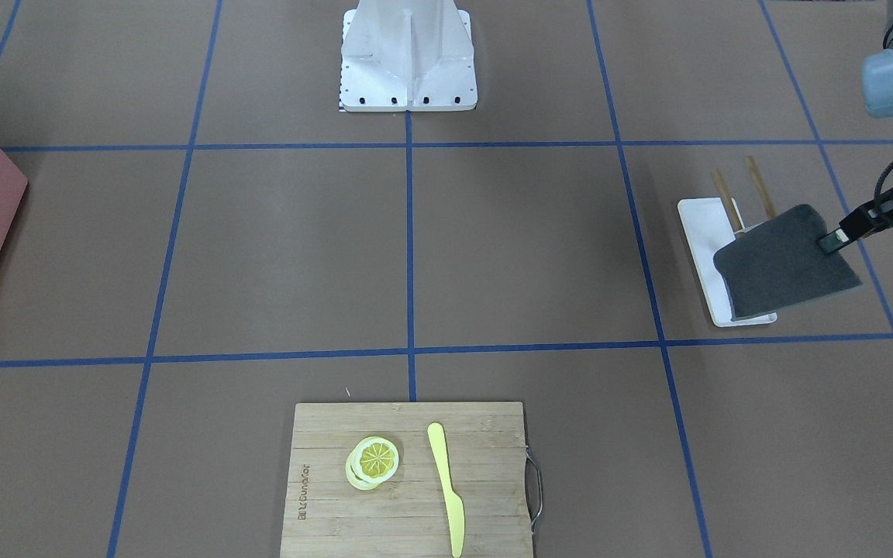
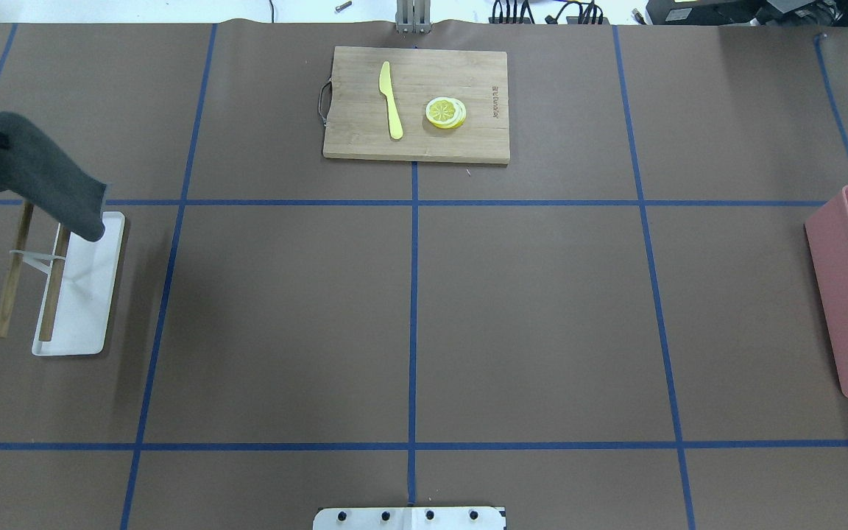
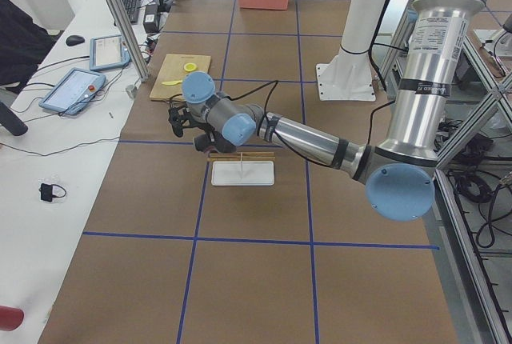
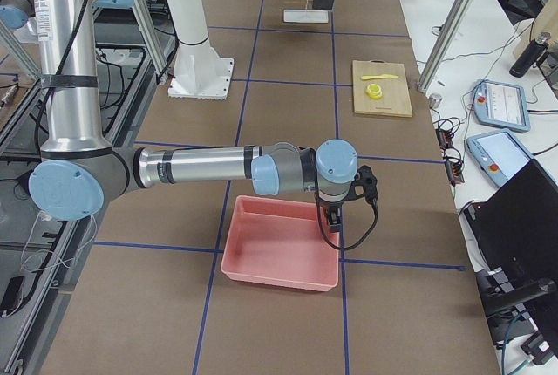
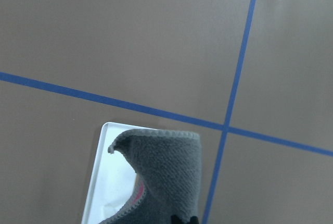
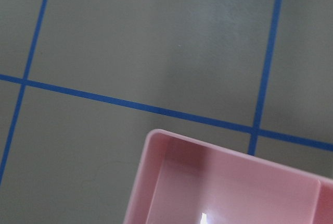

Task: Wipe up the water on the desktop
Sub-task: 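Lift the gray cloth with the left gripper while the right arm approaches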

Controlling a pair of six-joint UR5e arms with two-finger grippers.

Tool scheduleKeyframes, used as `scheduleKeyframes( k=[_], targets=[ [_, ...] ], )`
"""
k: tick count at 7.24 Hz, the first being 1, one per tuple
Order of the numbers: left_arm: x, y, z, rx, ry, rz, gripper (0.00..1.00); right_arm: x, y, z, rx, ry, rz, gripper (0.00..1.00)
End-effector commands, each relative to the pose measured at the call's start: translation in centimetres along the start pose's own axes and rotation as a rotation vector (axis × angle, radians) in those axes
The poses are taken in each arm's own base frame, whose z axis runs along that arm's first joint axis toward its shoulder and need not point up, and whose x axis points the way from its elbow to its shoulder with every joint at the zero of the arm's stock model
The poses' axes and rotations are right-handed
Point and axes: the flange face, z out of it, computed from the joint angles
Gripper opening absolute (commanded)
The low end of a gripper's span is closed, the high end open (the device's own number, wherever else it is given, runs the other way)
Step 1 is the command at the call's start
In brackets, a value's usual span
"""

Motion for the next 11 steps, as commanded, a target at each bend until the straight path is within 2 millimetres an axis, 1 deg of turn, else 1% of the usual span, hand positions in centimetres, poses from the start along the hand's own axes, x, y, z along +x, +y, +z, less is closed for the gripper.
scheduleKeyframes(
  k=[1, 2, 3, 4, 5, 6, 7, 8, 9, 10, 11],
  targets=[
    [9.1, 1.6, 0.6, -0.024, 0.030, -0.233, 0.00, -5.0, -4.3, 0.4, 0.056, -0.030, -0.176, 1.00],
    [12.3, 3.3, 2.5, -0.057, 0.025, -0.302, 0.00, -8.6, -7.0, 0.5, 0.067, -0.044, -0.251, 1.00],
    [14.1, 4.2, 3.4, -0.034, 0.024, -0.330, 0.00, -13.5, -10.3, 1.1, 0.070, -0.068, -0.330, 1.00],
    [15.5, 5.5, 5.1, -0.029, 0.014, -0.343, 0.00, -19.6, -13.0, 1.7, 0.072, -0.101, -0.365, 1.00],
    [16.8, 6.7, 6.0, -0.041, 0.012, -0.372, 0.00, -26.9, -15.3, 3.2, 0.064, -0.141, -0.432, 1.00],
    [19.0, 8.0, 6.6, -0.048, 0.019, -0.415, 0.00, -32.6, -16.8, 3.8, 0.063, -0.176, -0.446, 1.00],
    [20.9, 10.1, 8.5, -0.048, 0.012, -0.445, 0.00, -38.3, -16.2, 5.8, 0.083, -0.196, -0.448, 1.00],
    [23.3, 12.4, 9.8, -0.060, 0.016, -0.492, 0.00, -43.1, -14.3, 9.5, 0.145, -0.203, -0.442, 1.00],
    [25.2, 14.3, 10.7, -0.071, 0.021, -0.533, 0.00, -47.5, -11.7, 13.3, 0.198, -0.232, -0.402, 1.00],
    [27.3, 16.4, 11.6, -0.086, 0.024, -0.551, 0.00, -51.4, -8.9, 16.6, 0.239, -0.251, -0.399, 1.00],
    [29.3, 18.6, 12.9, -0.089, 0.030, -0.564, 0.00, -54.5, -6.6, 18.6, 0.258, -0.252, -0.399, 1.00]
  ],
)
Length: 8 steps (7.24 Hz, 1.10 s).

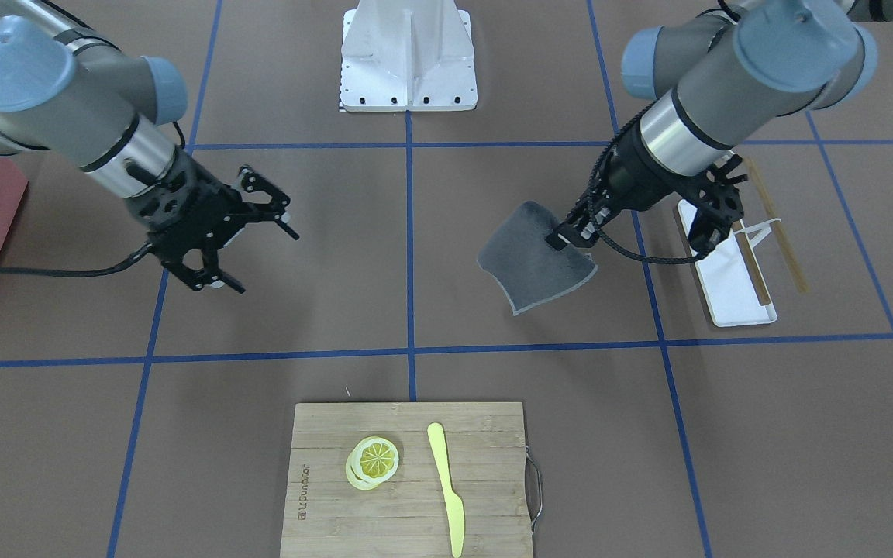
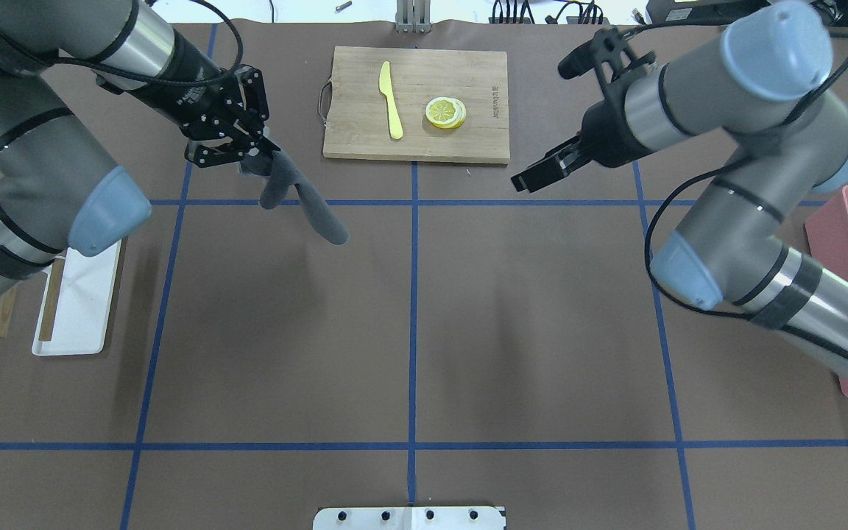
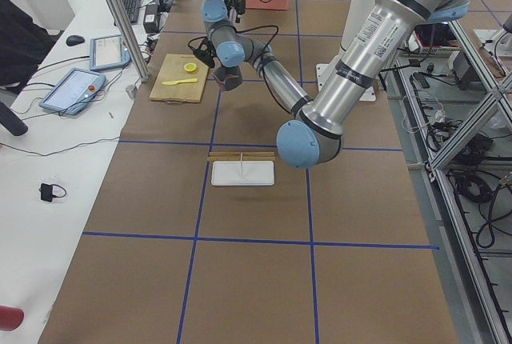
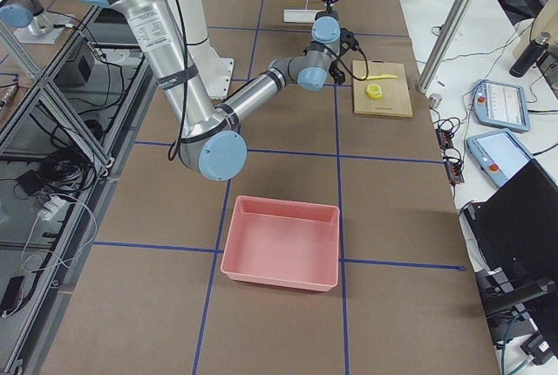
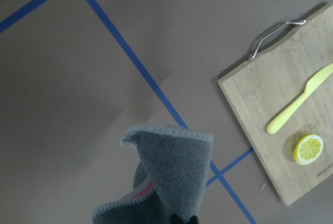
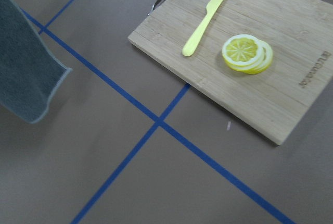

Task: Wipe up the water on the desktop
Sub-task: 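Lift the gray cloth with the left gripper while the right arm approaches, then grasp the hanging gray cloth with the right gripper below the left gripper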

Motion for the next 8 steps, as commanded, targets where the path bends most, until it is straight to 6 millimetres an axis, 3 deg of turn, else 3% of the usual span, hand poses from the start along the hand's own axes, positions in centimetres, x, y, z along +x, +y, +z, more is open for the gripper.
scheduleKeyframes(
  k=[1, 2, 3, 4, 8],
  targets=[
    [0.9, 6.1, 2.9, -0.037, -0.008, -0.027, 0.00, -5.9, 2.5, 3.6, 0.041, -0.022, 0.000, 1.00],
    [1.5, 9.5, 4.5, -0.074, -0.027, -0.030, 0.00, -6.6, 2.5, 3.8, 0.043, -0.029, -0.006, 1.00],
    [3.3, 13.0, 6.6, -0.100, -0.053, -0.053, 0.00, -7.1, 2.5, 3.6, 0.049, -0.037, -0.011, 1.00],
    [4.9, 15.1, 8.1, -0.109, -0.070, -0.072, 0.00, -7.5, 2.6, 3.3, 0.053, -0.043, -0.017, 1.00],
    [5.3, 14.4, 8.7, -0.099, -0.077, -0.078, 0.00, -8.8, 3.3, 2.9, 0.057, -0.059, -0.032, 1.00]
  ],
)
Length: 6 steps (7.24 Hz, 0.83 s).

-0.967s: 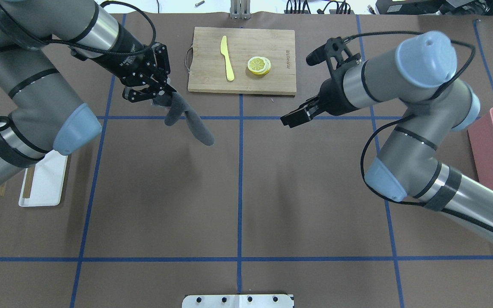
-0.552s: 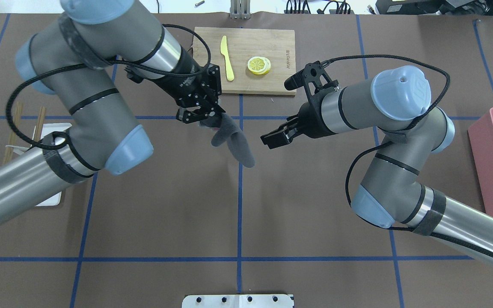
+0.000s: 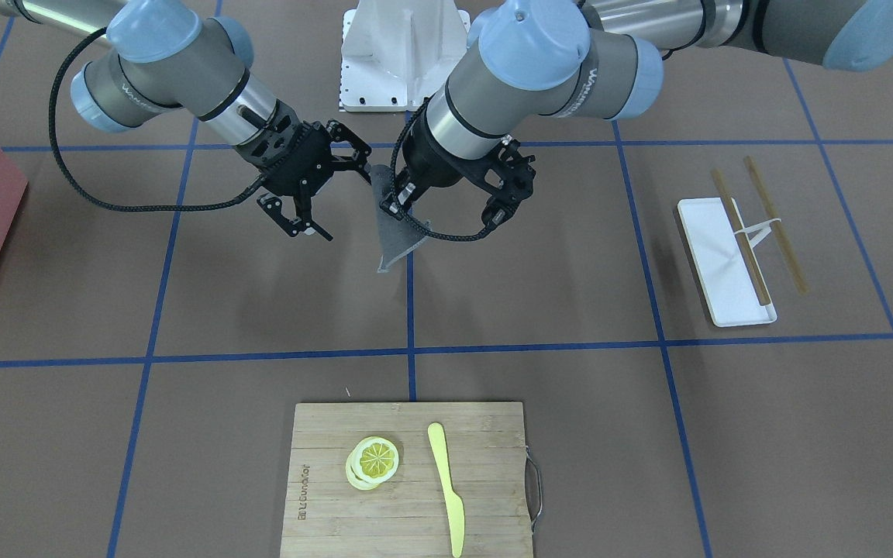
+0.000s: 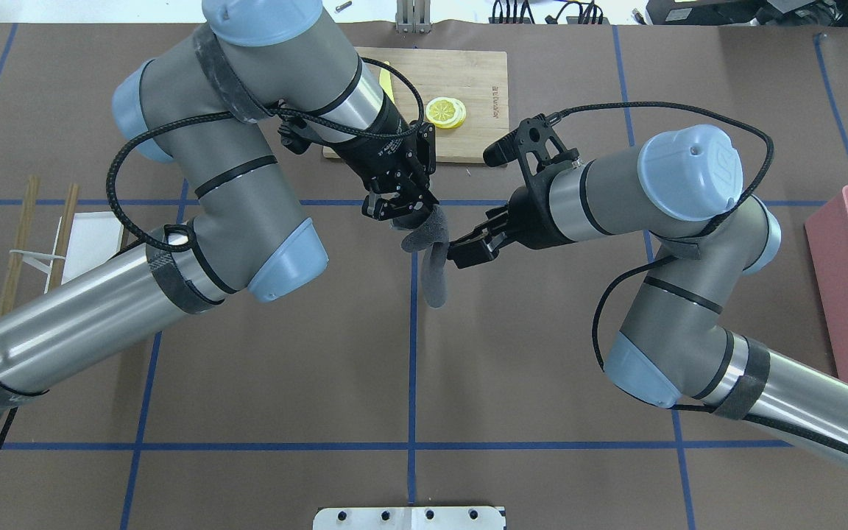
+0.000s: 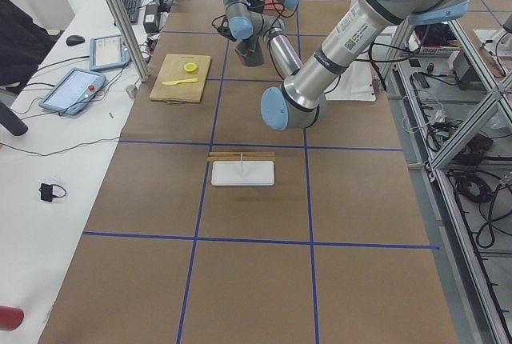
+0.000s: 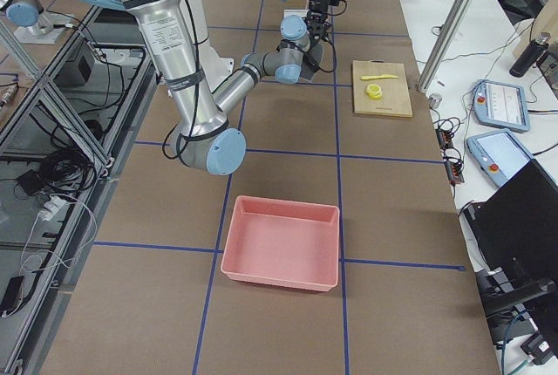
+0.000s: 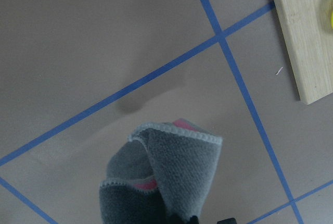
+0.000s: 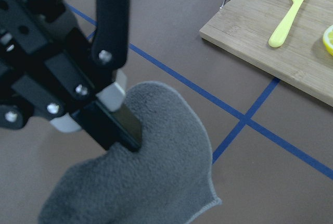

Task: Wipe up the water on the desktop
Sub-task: 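Grasp the hanging gray cloth with the right gripper below the left gripper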

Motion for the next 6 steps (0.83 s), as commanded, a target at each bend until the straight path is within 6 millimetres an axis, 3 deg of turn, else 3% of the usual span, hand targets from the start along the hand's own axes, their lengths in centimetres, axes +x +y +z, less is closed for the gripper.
scheduleKeyframes(
  k=[1, 4, 6],
  targets=[
    [0.4, -0.7, -0.3, 0.010, 0.005, -0.001, 0.00, -0.7, 0.7, -0.5, 0.003, -0.009, -0.008, 1.00],
    [0.9, -1.0, -1.2, 0.015, 0.019, -0.016, 0.00, -2.9, 2.4, 0.7, 0.001, -0.016, -0.021, 1.00],
    [0.9, -0.8, -1.1, 0.012, 0.016, -0.017, 0.00, -2.9, 2.4, 0.8, 0.000, -0.015, -0.019, 1.00]
  ],
)
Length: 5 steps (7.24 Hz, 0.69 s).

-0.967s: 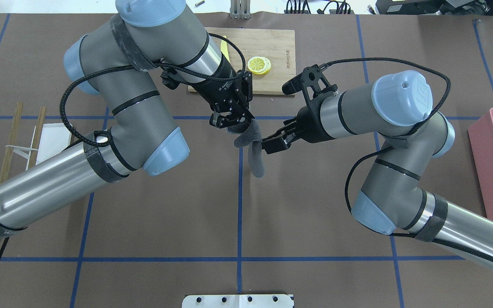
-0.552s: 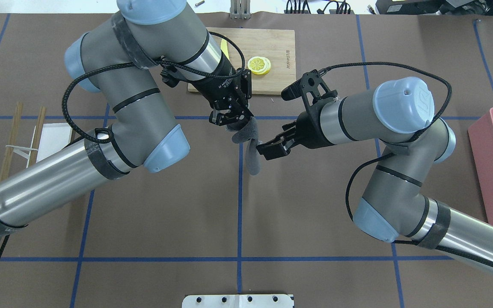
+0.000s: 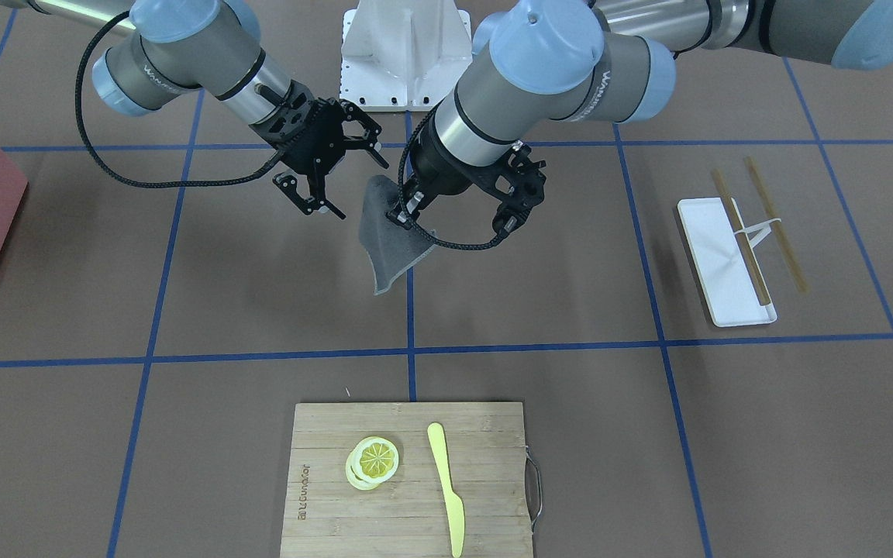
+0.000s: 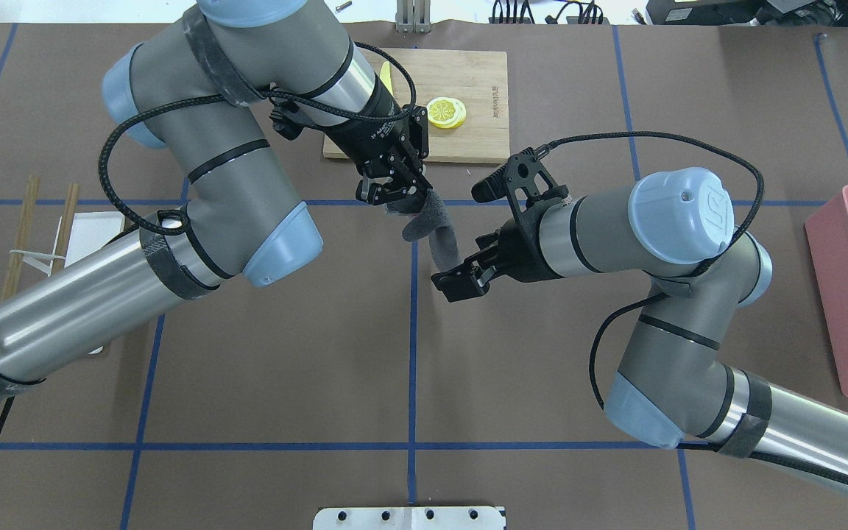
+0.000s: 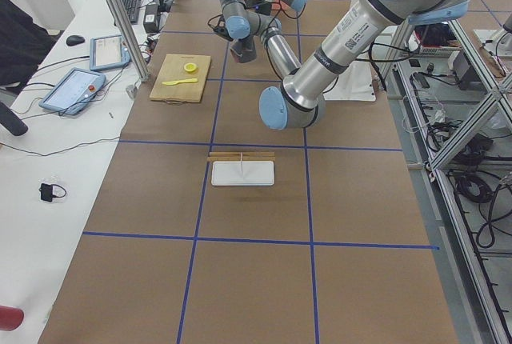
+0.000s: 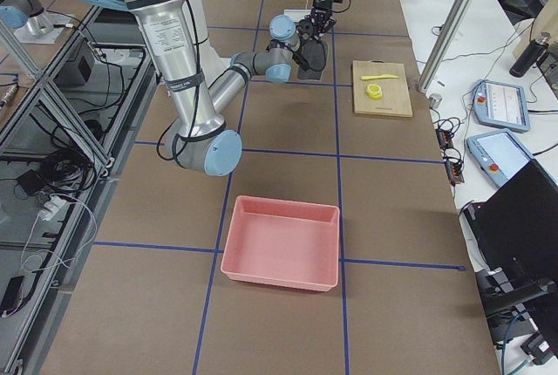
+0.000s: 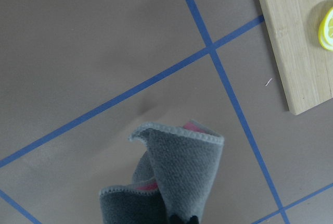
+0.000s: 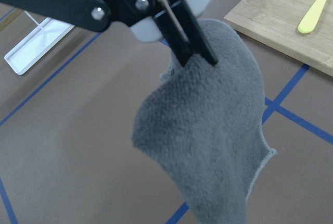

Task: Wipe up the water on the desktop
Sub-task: 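Grasp the hanging gray cloth with the right gripper below the left gripper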

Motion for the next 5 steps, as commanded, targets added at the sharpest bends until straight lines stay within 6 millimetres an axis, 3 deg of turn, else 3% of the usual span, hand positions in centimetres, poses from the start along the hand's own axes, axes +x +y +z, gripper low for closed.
scheduleKeyframes(
  k=[1, 2, 5],
  targets=[
    [-0.04, -0.02, 0.07, -0.001, -0.002, -0.001, 0.00, -0.18, 0.01, 0.00, 0.002, -0.002, 0.001, 0.86],
    [-0.06, 0.03, 0.02, -0.002, -0.001, -0.001, 0.00, -0.18, 0.01, 0.00, 0.002, -0.002, 0.001, 0.53],
    [-0.22, 0.05, 0.35, -0.002, -0.006, -0.002, 0.00, -0.17, 0.00, 0.00, 0.003, -0.001, 0.002, 0.42]
  ],
)
